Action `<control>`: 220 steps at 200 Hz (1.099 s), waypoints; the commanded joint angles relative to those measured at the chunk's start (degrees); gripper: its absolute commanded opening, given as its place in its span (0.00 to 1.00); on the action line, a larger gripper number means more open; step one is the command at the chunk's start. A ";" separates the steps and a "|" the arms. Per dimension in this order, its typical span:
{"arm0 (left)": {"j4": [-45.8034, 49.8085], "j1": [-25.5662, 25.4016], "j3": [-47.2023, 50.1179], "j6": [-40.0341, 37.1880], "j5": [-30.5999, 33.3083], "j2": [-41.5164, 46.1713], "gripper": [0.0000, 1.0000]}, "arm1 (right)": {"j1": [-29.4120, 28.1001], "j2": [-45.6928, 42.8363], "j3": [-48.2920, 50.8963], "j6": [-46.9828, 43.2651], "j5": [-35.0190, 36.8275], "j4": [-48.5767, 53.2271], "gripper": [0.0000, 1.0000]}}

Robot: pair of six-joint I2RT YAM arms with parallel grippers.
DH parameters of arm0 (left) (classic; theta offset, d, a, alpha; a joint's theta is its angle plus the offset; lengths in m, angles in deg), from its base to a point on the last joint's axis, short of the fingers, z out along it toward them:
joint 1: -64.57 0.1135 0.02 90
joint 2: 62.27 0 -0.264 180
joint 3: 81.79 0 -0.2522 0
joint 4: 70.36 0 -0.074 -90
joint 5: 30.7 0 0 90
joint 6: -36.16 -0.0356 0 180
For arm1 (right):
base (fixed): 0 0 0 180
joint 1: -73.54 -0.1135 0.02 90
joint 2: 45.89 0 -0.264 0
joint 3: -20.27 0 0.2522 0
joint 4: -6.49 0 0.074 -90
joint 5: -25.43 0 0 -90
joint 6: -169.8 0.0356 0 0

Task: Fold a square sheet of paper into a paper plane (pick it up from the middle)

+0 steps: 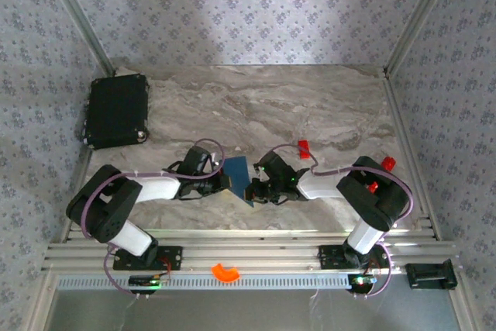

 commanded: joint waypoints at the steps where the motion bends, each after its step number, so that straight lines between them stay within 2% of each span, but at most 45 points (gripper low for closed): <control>1: 2.05 -0.02 1.65 -1.37 1.89 -0.86 0.02 | -0.78 -0.18 -4.20 -1.96 1.12 5.05 0.00; 44: 2.12 -0.02 1.10 -1.69 1.36 -1.42 0.02 | -2.31 7.21 -11.39 -3.45 1.95 6.93 0.01; 75: 2.39 -0.03 0.88 -1.72 1.53 -1.24 0.02 | -2.79 10.01 -11.53 -3.34 3.21 7.74 0.02; 183: 2.40 0.50 0.93 -2.86 1.36 -4.10 0.00 | -3.23 -2.36 2.34 -4.40 6.36 10.39 0.06; 220: 2.47 0.48 0.53 -2.90 1.00 -4.10 0.00 | -3.91 -4.88 -1.89 -5.79 5.77 10.69 0.06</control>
